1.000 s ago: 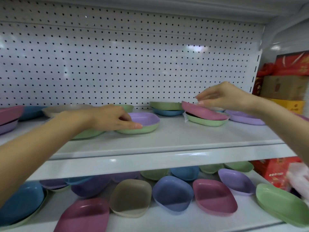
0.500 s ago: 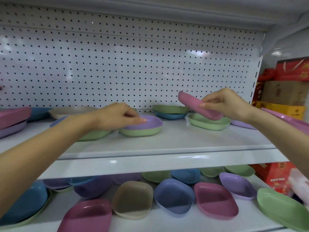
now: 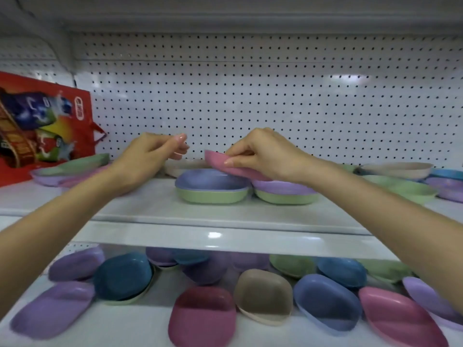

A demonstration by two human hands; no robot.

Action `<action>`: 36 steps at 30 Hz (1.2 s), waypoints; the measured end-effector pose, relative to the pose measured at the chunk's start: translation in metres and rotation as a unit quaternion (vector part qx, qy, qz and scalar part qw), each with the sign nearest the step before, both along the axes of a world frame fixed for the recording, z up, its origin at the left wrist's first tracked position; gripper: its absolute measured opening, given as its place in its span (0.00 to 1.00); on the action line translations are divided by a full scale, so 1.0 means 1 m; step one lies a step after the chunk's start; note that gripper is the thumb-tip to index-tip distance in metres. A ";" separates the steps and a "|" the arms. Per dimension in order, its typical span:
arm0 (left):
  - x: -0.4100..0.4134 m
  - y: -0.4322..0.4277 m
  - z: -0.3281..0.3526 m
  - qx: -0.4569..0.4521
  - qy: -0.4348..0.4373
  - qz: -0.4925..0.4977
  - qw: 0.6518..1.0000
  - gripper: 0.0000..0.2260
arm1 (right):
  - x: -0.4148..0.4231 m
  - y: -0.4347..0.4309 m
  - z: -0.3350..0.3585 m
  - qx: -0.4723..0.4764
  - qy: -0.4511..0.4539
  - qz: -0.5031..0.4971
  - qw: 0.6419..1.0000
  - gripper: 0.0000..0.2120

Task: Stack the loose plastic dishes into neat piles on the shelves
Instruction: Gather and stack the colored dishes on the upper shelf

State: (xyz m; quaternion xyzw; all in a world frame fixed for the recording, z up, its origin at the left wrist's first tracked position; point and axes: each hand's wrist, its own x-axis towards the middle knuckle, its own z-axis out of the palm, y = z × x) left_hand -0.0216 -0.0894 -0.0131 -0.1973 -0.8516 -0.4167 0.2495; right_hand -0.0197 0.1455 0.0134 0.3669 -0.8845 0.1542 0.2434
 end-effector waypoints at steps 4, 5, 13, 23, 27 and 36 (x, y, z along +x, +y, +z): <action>0.008 -0.025 -0.004 0.010 -0.019 0.017 1.000 0.25 | -0.011 -0.042 -0.008 -0.014 -0.047 0.027 0.998 0.09; 0.009 -0.030 -0.006 0.006 -0.025 0.022 0.999 0.28 | -0.012 -0.048 -0.010 -0.029 -0.078 0.042 0.996 0.11; 0.014 -0.028 -0.016 -0.101 -0.007 0.033 0.994 0.20 | -0.018 -0.016 -0.001 0.028 -0.185 0.032 0.982 0.37; 0.006 -0.010 -0.031 -0.239 -0.045 0.009 0.970 0.26 | -0.020 -0.003 -0.023 0.068 -0.225 -0.011 0.972 0.22; 0.003 -0.011 -0.031 -0.251 -0.016 0.021 0.968 0.32 | -0.023 -0.005 -0.025 0.049 -0.233 -0.010 0.971 0.20; 0.008 0.037 -0.016 -0.213 0.029 -0.007 0.977 0.23 | -0.001 0.075 0.018 -0.062 -0.148 -0.069 0.985 0.11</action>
